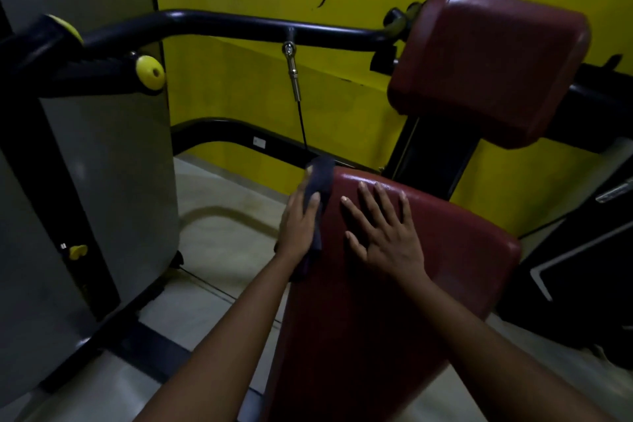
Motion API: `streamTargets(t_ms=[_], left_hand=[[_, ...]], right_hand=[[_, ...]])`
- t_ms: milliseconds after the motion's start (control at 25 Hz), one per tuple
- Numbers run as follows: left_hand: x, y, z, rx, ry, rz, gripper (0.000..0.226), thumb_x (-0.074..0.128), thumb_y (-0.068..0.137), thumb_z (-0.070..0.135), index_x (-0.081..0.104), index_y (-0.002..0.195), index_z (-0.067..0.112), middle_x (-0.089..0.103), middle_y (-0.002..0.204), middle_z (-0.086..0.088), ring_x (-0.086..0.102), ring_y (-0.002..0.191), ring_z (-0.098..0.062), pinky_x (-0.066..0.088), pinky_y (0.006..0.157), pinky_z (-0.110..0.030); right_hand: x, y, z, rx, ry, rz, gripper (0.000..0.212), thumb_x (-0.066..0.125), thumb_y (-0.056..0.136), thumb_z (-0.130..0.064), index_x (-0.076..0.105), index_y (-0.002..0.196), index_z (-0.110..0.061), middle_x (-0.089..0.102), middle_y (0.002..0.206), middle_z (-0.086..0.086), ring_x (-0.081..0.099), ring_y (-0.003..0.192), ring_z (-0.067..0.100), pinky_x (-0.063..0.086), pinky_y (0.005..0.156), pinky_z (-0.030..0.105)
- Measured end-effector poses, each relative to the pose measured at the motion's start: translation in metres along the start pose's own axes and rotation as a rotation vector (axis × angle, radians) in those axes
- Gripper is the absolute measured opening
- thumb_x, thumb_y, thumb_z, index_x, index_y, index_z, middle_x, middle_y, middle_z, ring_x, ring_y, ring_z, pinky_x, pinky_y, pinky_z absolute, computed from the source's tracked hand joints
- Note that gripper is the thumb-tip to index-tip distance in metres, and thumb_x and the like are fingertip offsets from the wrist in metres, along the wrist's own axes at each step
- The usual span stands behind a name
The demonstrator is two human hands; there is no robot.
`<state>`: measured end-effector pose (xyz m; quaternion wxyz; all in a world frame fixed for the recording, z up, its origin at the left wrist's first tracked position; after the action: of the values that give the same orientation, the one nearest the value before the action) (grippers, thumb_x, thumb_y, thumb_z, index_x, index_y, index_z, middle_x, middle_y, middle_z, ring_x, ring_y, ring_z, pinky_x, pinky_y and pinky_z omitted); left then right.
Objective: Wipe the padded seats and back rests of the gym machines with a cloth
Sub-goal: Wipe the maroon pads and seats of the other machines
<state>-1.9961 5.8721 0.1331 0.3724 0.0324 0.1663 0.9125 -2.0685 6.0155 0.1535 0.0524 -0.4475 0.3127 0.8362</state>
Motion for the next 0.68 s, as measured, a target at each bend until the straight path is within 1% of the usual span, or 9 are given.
streamTargets(t_ms=[40, 120, 240, 320, 440, 480, 560, 600, 680], left_hand=[[0.008, 0.012, 0.005, 0.061, 0.086, -0.043, 0.055, 0.036, 0.095, 0.047, 0.026, 0.147, 0.030, 0.036, 0.149, -0.002, 0.034, 0.133, -0.010, 0.030, 0.103, -0.023], [0.013, 0.026, 0.002, 0.078, 0.159, -0.052, 0.055, 0.034, 0.093, 0.052, 0.030, 0.144, 0.035, 0.041, 0.146, -0.002, 0.039, 0.131, -0.013, 0.032, 0.099, -0.024], [0.009, 0.020, -0.015, 0.047, 0.106, 0.042, 0.064, 0.033, 0.084, 0.063, 0.033, 0.143, 0.037, 0.044, 0.146, 0.002, 0.042, 0.131, -0.015, 0.038, 0.103, -0.032], [0.008, 0.000, -0.039, -0.056, 0.086, 0.121, 0.060, 0.036, 0.088, 0.059, 0.035, 0.142, 0.032, 0.046, 0.144, 0.000, 0.044, 0.130, -0.020, 0.040, 0.104, -0.039], [0.005, -0.051, -0.097, -0.322, 0.056, 0.248, 0.055, 0.038, 0.094, 0.051, 0.041, 0.140, 0.021, 0.053, 0.137, -0.010, 0.049, 0.125, -0.029, 0.041, 0.102, -0.042], [0.003, -0.069, -0.116, -0.408, 0.047, 0.256, 0.057, 0.035, 0.093, 0.052, 0.042, 0.140, 0.019, 0.054, 0.134, -0.013, 0.051, 0.122, -0.031, 0.043, 0.100, -0.042], [0.003, -0.096, -0.144, -0.554, 0.044, 0.209, 0.057, 0.032, 0.094, 0.050, 0.042, 0.139, 0.016, 0.056, 0.130, -0.018, 0.054, 0.117, -0.034, 0.044, 0.094, -0.040], [0.003, -0.102, -0.150, -0.582, 0.040, 0.194, 0.054, 0.032, 0.096, 0.048, 0.043, 0.138, 0.016, 0.057, 0.129, -0.019, 0.055, 0.115, -0.034, 0.043, 0.093, -0.039], [0.001, -0.099, -0.145, -0.534, 0.012, 0.178, 0.050, 0.031, 0.097, 0.045, 0.044, 0.136, 0.016, 0.056, 0.130, -0.016, 0.054, 0.117, -0.032, 0.043, 0.094, -0.038]], right_hand=[[0.001, -0.002, -0.001, -0.014, -0.010, 0.047, 0.058, 0.031, 0.092, -0.051, 0.027, 0.146, -0.031, 0.025, 0.154, 0.006, 0.019, 0.143, 0.025, 0.019, 0.111, 0.055], [0.002, -0.002, -0.001, -0.028, -0.021, 0.084, 0.058, 0.031, 0.092, -0.050, 0.026, 0.146, -0.031, 0.024, 0.154, 0.006, 0.020, 0.143, 0.026, 0.020, 0.111, 0.055], [0.002, -0.001, 0.000, -0.029, -0.024, 0.123, 0.058, 0.030, 0.092, -0.050, 0.026, 0.147, -0.030, 0.023, 0.155, 0.007, 0.017, 0.143, 0.026, 0.018, 0.111, 0.055], [0.003, -0.003, -0.003, -0.043, -0.020, 0.160, 0.058, 0.030, 0.093, -0.050, 0.026, 0.147, -0.030, 0.023, 0.155, 0.007, 0.017, 0.143, 0.026, 0.017, 0.111, 0.055], [0.005, -0.001, 0.000, -0.043, -0.028, 0.186, 0.057, 0.031, 0.093, -0.049, 0.025, 0.147, -0.029, 0.024, 0.154, 0.008, 0.020, 0.143, 0.027, 0.017, 0.111, 0.056], [0.005, -0.002, -0.001, -0.045, -0.027, 0.197, 0.057, 0.031, 0.093, -0.049, 0.025, 0.146, -0.029, 0.025, 0.154, 0.008, 0.021, 0.142, 0.028, 0.017, 0.111, 0.056], [0.004, -0.004, -0.004, -0.051, -0.015, 0.199, 0.057, 0.031, 0.094, -0.049, 0.025, 0.146, -0.028, 0.026, 0.154, 0.008, 0.021, 0.142, 0.028, 0.017, 0.111, 0.056], [0.004, -0.004, -0.004, -0.058, -0.013, 0.192, 0.056, 0.030, 0.094, -0.048, 0.025, 0.146, -0.028, 0.025, 0.154, 0.008, 0.021, 0.142, 0.028, 0.016, 0.112, 0.056], [0.003, 0.000, -0.001, -0.057, -0.013, 0.186, 0.056, 0.030, 0.094, -0.048, 0.025, 0.146, -0.028, 0.026, 0.154, 0.008, 0.020, 0.143, 0.027, 0.014, 0.112, 0.054]])
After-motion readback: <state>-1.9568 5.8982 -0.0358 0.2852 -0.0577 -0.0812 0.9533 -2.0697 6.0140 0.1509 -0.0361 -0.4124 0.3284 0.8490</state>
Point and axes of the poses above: each hand's wrist, its own y-axis towards the middle knuckle, its own x-axis out of the palm, z = x × y, the point moved 5 cm from there along y, towards the middle knuckle
